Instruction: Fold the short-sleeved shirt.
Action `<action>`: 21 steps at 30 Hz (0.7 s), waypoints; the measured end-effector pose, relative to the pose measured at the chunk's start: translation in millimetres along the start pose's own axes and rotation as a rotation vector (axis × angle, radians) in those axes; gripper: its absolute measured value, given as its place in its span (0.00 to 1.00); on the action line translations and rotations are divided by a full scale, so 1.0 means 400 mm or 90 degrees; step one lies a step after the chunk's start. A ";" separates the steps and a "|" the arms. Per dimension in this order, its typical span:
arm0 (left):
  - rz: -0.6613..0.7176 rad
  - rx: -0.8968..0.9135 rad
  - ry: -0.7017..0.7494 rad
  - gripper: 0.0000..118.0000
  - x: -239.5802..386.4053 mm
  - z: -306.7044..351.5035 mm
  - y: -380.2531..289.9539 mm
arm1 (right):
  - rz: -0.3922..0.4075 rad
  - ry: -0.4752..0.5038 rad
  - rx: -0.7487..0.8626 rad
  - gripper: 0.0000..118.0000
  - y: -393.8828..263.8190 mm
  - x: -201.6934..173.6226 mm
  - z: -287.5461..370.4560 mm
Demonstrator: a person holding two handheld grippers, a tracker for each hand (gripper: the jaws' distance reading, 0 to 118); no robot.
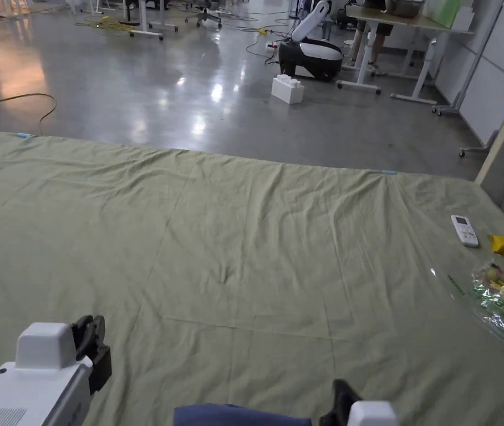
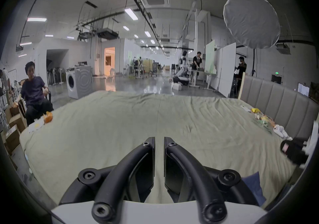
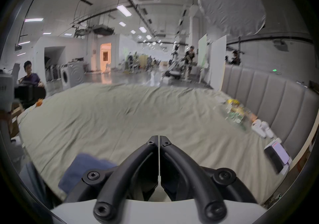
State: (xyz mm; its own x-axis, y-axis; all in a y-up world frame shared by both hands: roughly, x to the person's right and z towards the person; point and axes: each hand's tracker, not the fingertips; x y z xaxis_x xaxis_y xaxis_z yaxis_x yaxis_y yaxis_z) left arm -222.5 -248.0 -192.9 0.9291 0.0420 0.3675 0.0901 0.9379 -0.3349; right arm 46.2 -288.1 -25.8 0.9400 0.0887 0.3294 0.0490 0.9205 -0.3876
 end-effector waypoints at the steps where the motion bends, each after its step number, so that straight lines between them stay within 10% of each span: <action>1: 0.006 -0.023 -0.014 0.09 -0.005 -0.001 -0.013 | 0.004 0.019 -0.021 0.02 -0.025 -0.022 -0.006; 12: 0.107 -0.256 -0.207 0.22 -0.036 -0.025 -0.127 | 0.042 0.023 -0.136 0.02 -0.177 -0.078 -0.126; 16: 0.181 -0.337 -0.307 0.80 -0.041 -0.068 -0.168 | 0.051 0.017 -0.138 0.02 -0.188 -0.069 -0.131; 21: 0.315 -0.408 -0.356 0.83 -0.048 -0.147 -0.201 | 0.034 0.016 -0.144 0.02 -0.204 -0.060 -0.134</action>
State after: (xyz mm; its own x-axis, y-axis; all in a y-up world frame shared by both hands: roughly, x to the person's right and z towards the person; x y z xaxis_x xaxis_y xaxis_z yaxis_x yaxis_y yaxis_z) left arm -226.7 -344.4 -223.9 0.6251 0.6919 0.3614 0.0679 0.4131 -0.9082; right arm 37.7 -385.9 -48.1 0.9512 0.1232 0.2830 0.0708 0.8055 -0.5883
